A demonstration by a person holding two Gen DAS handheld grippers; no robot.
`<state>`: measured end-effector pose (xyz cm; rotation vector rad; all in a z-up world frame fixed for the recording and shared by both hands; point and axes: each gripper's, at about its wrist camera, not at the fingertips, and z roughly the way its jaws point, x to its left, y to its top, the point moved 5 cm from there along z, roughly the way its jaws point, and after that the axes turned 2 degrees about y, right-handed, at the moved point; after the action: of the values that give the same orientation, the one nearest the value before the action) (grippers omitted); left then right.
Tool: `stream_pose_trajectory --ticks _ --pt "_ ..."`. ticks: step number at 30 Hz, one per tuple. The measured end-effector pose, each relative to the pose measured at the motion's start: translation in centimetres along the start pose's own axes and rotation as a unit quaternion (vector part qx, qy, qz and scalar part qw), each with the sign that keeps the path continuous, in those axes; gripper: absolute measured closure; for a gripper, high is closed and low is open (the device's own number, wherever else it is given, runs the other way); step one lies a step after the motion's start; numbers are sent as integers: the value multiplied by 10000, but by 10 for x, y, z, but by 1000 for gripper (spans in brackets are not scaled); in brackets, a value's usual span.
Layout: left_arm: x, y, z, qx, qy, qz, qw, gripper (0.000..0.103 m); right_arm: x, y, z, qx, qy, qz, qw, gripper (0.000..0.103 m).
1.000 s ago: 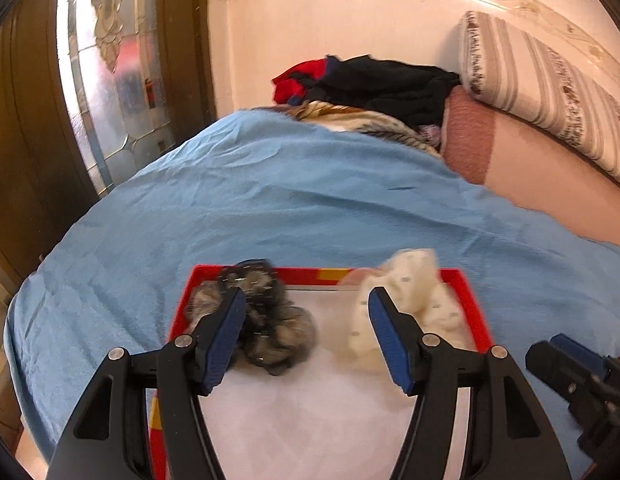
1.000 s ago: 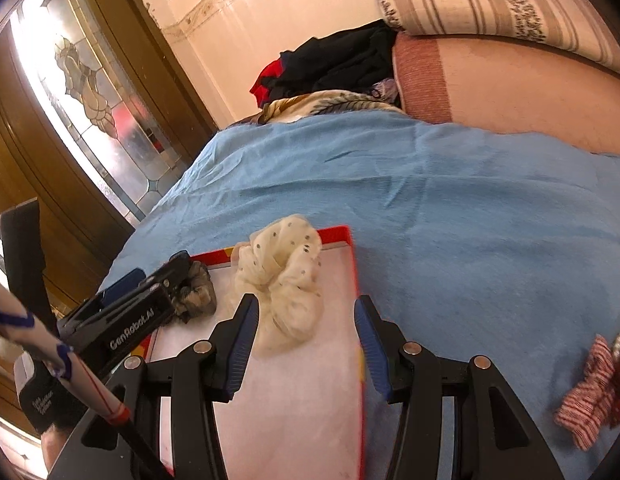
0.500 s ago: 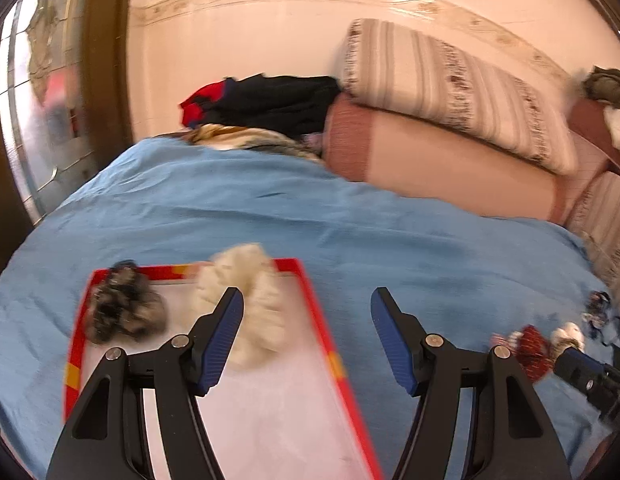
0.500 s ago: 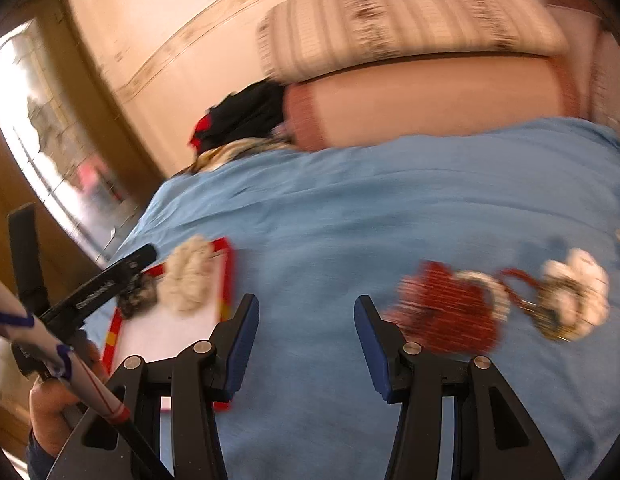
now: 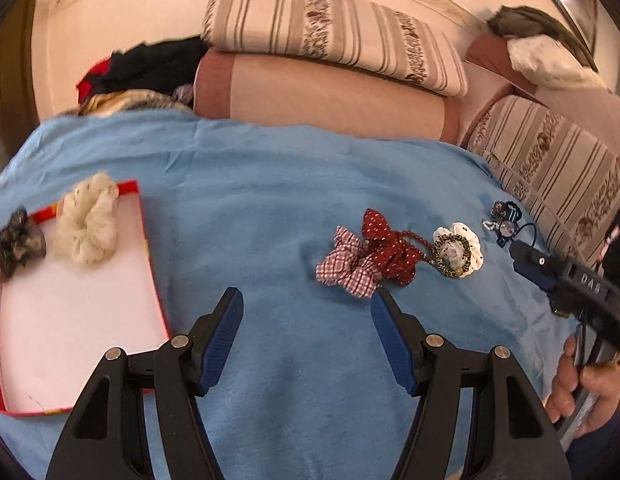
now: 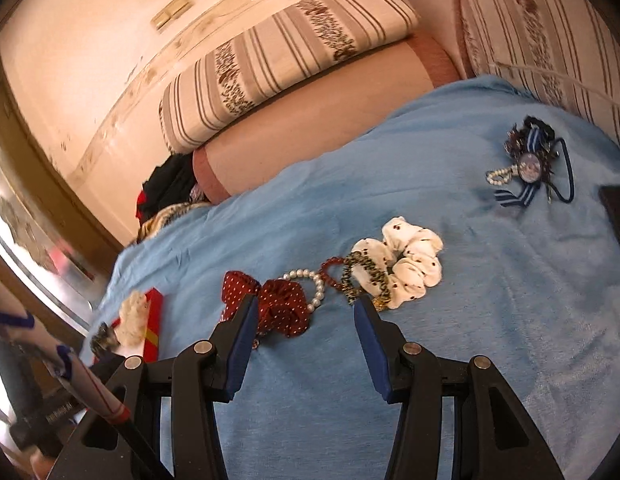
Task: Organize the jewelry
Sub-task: 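Move both tools back toward the remaining scrunchies, then grasp the gingham scrunchie with the left gripper while the right grasps the red polka-dot one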
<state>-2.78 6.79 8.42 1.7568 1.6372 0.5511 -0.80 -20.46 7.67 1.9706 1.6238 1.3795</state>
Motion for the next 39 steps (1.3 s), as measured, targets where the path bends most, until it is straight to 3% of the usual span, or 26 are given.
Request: stream_pose_trajectory --ticks 2,6,12,15,16,17,20,26,31,38,39 --pt "-6 0 10 3 2 83 10000 38 0 0 5 75 123 57 9999 49" --pt "-10 4 56 453 -266 132 9985 38 7 -4 27 370 382 70 9986 49" --pt "-16 14 125 967 -756 183 9923 38 4 -6 49 573 381 335 9971 49" --pt "-19 11 151 1136 -884 81 9896 44 5 -8 57 646 420 423 9961 49" --pt "-22 10 157 1179 -926 91 9887 53 7 -8 59 653 425 400 9962 49" --pt "-24 9 160 1205 -876 133 9887 71 10 -8 61 665 411 347 9963 49" --pt "-24 7 161 1166 -531 291 9913 91 18 -10 74 776 377 216 9960 46" --pt "6 14 130 924 -278 142 9952 94 36 -12 100 943 261 -107 9951 36" --pt "31 20 124 850 -150 -114 9962 94 47 -20 124 1135 102 -437 9925 36" --pt "37 25 135 907 121 -11 9958 93 52 -36 155 1445 -222 -900 9852 36" --pt "37 24 138 954 143 -4 9953 93 53 -38 157 1449 -286 -987 9841 42"
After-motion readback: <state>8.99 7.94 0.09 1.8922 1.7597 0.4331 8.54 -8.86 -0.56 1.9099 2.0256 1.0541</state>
